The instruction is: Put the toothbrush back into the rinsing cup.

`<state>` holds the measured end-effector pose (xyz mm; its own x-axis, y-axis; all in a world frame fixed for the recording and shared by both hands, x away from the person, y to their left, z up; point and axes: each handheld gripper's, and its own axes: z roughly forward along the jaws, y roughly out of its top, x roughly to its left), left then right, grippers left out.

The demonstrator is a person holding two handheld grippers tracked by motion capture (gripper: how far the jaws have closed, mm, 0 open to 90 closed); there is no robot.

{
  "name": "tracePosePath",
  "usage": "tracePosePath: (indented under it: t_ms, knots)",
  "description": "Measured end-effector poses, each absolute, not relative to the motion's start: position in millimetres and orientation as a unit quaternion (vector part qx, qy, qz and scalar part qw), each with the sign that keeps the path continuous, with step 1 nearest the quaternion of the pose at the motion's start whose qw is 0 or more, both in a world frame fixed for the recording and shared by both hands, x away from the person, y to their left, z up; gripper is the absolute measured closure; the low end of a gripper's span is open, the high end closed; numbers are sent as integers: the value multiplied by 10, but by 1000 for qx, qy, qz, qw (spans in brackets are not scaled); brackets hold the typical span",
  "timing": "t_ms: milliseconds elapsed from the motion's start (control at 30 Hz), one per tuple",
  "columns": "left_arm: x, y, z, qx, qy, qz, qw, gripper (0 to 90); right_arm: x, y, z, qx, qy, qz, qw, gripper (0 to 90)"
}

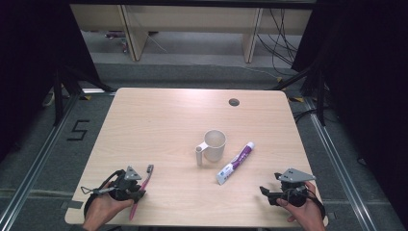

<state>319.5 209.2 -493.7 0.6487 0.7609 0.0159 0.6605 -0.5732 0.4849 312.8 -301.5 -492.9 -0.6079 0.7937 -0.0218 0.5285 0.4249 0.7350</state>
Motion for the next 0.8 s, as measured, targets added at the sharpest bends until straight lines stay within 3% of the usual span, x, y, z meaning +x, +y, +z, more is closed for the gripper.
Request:
tracePosePath:
  t_ms: [267, 300, 367, 433, 800]
  knots:
    - [3259, 2062, -4891, 897, 385, 98, 194, 787, 3141, -3024, -4928, 392, 827, 354, 190, 232]
    - [3312, 2056, -4896, 910, 357, 83, 195, 796, 3140, -3024, -4929, 391, 828, 353, 192, 231]
    - [3290, 2017, -4877, 905, 374, 95, 180, 815, 3140, -3023, -4932, 392, 827, 355, 190, 232]
    - [3297, 2003, -4872, 906, 373, 95, 175, 815, 3125, -3007, -4934, 405, 824, 355, 174, 231]
    - [3395, 1896, -4837, 920, 361, 77, 132, 816, 3137, -3016, -4943, 397, 827, 355, 181, 232]
